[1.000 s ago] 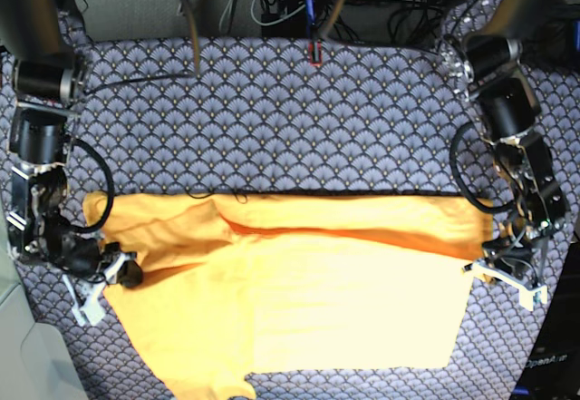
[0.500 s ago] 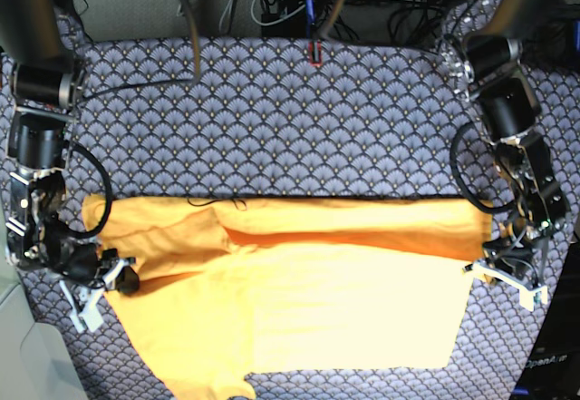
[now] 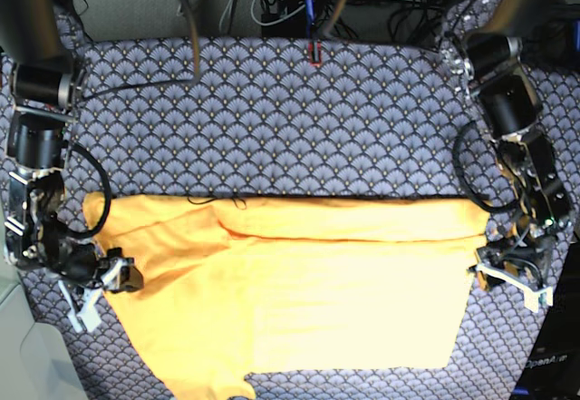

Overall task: Fold the T-shirt properly
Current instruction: 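Open both grippers and release the folded edge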

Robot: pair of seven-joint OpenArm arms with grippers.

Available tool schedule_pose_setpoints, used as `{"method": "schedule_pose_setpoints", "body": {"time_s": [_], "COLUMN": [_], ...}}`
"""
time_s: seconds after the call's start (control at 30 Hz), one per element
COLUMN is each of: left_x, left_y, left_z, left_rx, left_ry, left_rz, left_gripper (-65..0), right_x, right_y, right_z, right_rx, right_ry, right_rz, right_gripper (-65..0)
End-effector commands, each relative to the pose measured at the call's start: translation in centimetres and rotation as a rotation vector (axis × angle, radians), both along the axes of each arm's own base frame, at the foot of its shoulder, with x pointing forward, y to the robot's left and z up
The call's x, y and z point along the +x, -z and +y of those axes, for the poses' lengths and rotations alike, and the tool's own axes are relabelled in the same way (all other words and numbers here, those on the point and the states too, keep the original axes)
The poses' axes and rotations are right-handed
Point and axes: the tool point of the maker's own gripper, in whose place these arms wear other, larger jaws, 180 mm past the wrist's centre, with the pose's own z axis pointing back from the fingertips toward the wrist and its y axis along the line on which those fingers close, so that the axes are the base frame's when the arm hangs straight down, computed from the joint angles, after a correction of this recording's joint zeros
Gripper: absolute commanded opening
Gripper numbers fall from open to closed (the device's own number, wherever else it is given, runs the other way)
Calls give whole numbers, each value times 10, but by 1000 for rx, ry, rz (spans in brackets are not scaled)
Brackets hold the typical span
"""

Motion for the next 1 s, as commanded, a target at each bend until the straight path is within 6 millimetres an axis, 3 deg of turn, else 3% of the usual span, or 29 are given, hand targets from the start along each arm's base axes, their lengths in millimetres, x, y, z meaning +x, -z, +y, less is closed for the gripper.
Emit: {"method": "schedule_pose_setpoints", "body": {"time_s": [0.0,0.13,0.2,0.27,0.43,0.63,0.97], "left_x": [7,-5,-21,-40,-66,-81,-79], "left_y": [-25,-36,-25,-11,20,38,38], "left_z": [7,9,10,10,6,2,1], "left_rx": [25,67,84,103,107,97,94], "left_ry": [-4,-7,-3,1,8,11,11], "left_rz": [-70,-94,-45,-2,51,91,88], "left_gripper": [-338,-338,-338,-338,-338,-301,-294], "right_x": [13,13,8,-5,-28,-47,-61], "right_y": [-25,-28,-28,-14,12,30,46], "right_z": [-4,-12,-31,-44,-59,-68,-70], "right_rx": [13,21,14,13,13,-9,-12], "right_ry": [9,31,67,95,131,139,143], "right_rz": [-71,-78,-63,-18,38,92,126], "right_gripper": [-369,-242,-229,-227,-227,-227,-227]}}
